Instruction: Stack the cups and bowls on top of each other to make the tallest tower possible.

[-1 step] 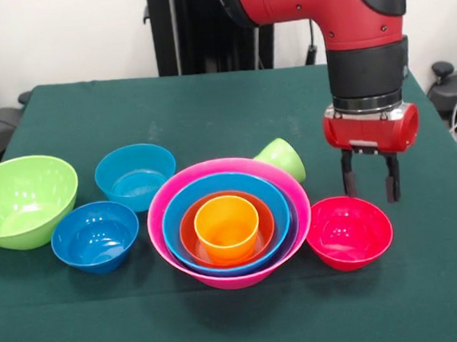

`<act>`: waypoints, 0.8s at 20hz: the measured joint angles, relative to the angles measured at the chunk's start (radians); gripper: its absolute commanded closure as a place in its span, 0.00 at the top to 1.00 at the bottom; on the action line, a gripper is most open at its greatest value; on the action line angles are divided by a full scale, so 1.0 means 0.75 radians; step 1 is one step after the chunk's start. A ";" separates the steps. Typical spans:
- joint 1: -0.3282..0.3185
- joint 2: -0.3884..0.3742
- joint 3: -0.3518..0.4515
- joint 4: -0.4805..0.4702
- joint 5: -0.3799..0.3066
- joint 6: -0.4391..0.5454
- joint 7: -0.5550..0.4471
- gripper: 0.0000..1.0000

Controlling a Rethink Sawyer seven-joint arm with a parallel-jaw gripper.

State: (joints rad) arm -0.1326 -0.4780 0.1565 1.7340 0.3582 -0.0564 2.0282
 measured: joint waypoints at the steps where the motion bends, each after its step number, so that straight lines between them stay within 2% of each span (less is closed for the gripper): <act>1: -0.001 0.003 0.000 -0.003 0.000 -0.003 0.000 1.00; 16: -0.026 0.102 0.025 -0.050 0.000 -0.118 0.000 1.00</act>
State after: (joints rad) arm -0.1518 -0.4015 0.1749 1.6965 0.3585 -0.1452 2.0282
